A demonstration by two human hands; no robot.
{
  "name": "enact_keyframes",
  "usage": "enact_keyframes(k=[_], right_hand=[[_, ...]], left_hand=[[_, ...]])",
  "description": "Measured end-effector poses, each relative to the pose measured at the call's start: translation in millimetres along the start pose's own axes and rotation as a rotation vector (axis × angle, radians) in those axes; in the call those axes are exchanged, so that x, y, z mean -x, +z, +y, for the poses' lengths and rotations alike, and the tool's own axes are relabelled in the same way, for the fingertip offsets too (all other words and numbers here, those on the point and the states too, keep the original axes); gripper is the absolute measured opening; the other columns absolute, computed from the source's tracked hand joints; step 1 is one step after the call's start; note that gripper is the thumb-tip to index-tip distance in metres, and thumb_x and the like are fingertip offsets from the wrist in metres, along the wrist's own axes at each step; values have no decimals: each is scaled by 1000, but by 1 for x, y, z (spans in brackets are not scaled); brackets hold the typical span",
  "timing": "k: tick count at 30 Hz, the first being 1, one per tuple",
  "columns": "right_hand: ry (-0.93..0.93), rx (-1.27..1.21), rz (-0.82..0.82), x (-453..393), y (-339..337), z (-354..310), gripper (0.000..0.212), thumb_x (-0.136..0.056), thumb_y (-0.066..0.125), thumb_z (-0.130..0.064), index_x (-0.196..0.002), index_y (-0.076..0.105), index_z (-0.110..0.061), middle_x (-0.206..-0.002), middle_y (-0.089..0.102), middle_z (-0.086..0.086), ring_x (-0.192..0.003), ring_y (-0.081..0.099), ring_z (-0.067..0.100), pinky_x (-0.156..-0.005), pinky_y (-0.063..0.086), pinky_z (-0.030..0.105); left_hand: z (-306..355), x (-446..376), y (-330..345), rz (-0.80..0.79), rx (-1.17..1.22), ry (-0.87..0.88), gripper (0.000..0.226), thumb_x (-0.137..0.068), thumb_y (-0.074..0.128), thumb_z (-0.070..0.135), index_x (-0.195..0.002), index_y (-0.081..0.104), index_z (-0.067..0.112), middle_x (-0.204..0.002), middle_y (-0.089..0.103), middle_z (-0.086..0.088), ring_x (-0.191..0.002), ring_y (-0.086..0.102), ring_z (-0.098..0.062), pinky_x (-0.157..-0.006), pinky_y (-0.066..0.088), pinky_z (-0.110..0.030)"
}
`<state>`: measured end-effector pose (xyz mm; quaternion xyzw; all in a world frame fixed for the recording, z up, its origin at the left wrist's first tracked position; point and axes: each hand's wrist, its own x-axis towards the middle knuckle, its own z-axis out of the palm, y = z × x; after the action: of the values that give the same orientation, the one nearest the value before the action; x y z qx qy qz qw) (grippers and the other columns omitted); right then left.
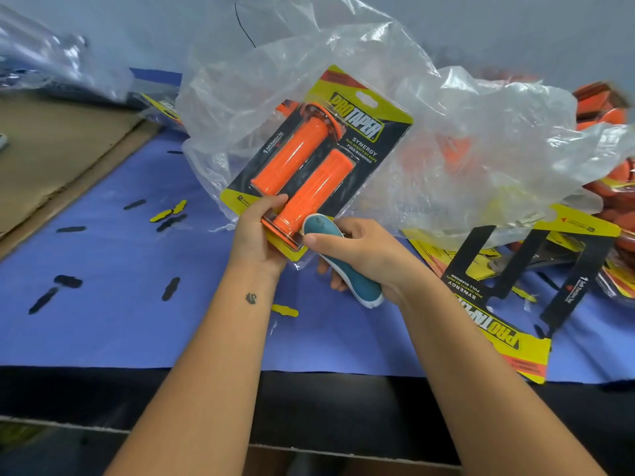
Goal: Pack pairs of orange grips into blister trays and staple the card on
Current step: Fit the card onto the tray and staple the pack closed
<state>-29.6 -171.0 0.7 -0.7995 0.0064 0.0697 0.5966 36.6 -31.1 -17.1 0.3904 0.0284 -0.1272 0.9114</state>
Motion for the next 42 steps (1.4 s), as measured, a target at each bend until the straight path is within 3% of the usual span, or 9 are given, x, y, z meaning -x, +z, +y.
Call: enact_keyframes(k=[7, 14, 16, 18, 21, 31, 36, 39, 42], right_hand=[[-7, -83, -2, 4, 2, 3, 38, -74, 73, -48, -83, 60, -13, -73, 71, 14, -50, 62, 21, -49, 51, 28], [-18, -279, 67, -1, 9, 0, 42, -86, 66, -48, -90, 62, -7, -71, 70, 11, -50, 61, 21, -48, 51, 27], [-13, -318, 98, -7, 14, -3, 42, -89, 64, -47, -92, 64, -5, -71, 70, 11, -50, 61, 21, -49, 52, 28], [-8, -340, 125, -14, 19, -6, 43, -89, 64, -47, -91, 65, -4, -71, 70, 12, -50, 60, 22, -49, 53, 29], [3, -351, 144, -23, 26, -6, 47, -88, 66, -47, -92, 67, -1, -73, 69, 14, -51, 60, 23, -50, 52, 30], [39, -319, 107, -33, 26, -2, 51, -88, 67, -44, -96, 68, 6, -72, 71, 14, -58, 67, 23, -54, 56, 28], [24, -318, 143, -34, 28, 0, 46, -86, 69, -46, -90, 69, 0, -72, 72, 13, -61, 69, 22, -55, 55, 27], [23, -321, 151, -35, 29, 0, 48, -86, 69, -46, -90, 70, 2, -72, 72, 14, -61, 69, 21, -55, 55, 26], [12, -355, 170, -37, 31, 0, 45, -87, 69, -43, -86, 69, 2, -69, 71, 15, -58, 67, 22, -53, 53, 26]], left_hand=[[1, 1, -2, -48, -44, -5, 9, -86, 58, 15, -92, 62, 10, -75, 66, -9, -66, 67, -24, -65, 56, -32], [5, 9, 2, -208, 127, 48, 34, -86, 37, 39, -76, 61, 17, -77, 63, -6, -67, 61, -24, -63, 46, -31], [1, 9, 7, -177, 60, 89, 40, -94, 33, 36, -77, 63, 16, -73, 61, -7, -58, 55, -24, -51, 39, -27], [-2, 8, 12, -124, -12, 116, 39, -99, 34, 43, -95, 58, 13, -70, 58, -7, -49, 47, -22, -43, 31, -23], [-5, 6, 11, -30, -93, 121, 46, -99, 30, 54, -120, 48, 17, -71, 56, -5, -48, 48, -16, -45, 31, -23], [-4, -2, 7, 46, -187, 14, 63, -96, 22, 66, -117, 52, 15, -66, 46, -12, -38, 42, -18, -39, 31, -18], [-6, -1, 7, 75, -165, 51, 69, -96, 31, 63, -133, 47, 7, -89, 55, -18, -54, 49, -21, -45, 33, -22], [-6, 1, 9, 66, -180, 48, 63, -91, 40, 66, -121, 53, 12, -93, 53, -19, -56, 47, -21, -47, 31, -24], [-8, 5, 12, 88, -240, 120, 63, -70, 70, 64, -111, 54, 19, -89, 52, -15, -59, 46, -22, -46, 31, -25]])
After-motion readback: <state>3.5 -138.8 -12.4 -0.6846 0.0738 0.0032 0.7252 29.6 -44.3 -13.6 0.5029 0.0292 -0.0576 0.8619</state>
